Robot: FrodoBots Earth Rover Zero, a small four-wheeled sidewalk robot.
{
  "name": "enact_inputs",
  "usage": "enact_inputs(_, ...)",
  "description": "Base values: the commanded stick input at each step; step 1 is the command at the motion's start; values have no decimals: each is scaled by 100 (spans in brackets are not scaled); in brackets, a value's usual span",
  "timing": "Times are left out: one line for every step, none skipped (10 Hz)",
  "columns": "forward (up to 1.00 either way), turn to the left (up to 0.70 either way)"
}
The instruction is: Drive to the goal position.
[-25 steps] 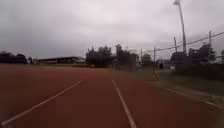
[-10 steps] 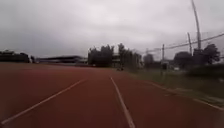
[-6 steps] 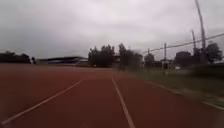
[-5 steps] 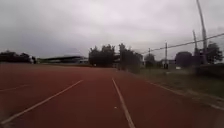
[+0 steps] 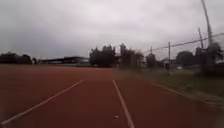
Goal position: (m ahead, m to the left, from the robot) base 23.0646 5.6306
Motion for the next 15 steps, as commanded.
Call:
enact_inputs(70,0)
enact_inputs(70,0)
enact_inputs(70,0)
enact_inputs(70,0)
enact_inputs(70,0)
enact_inputs(70,0)
enact_inputs(70,0)
enact_inputs(70,0)
enact_inputs(70,0)
enact_inputs(70,0)
enact_inputs(70,0)
enact_inputs(70,0)
enact_inputs(70,0)
enact_inputs(70,0)
enact_inputs(70,0)
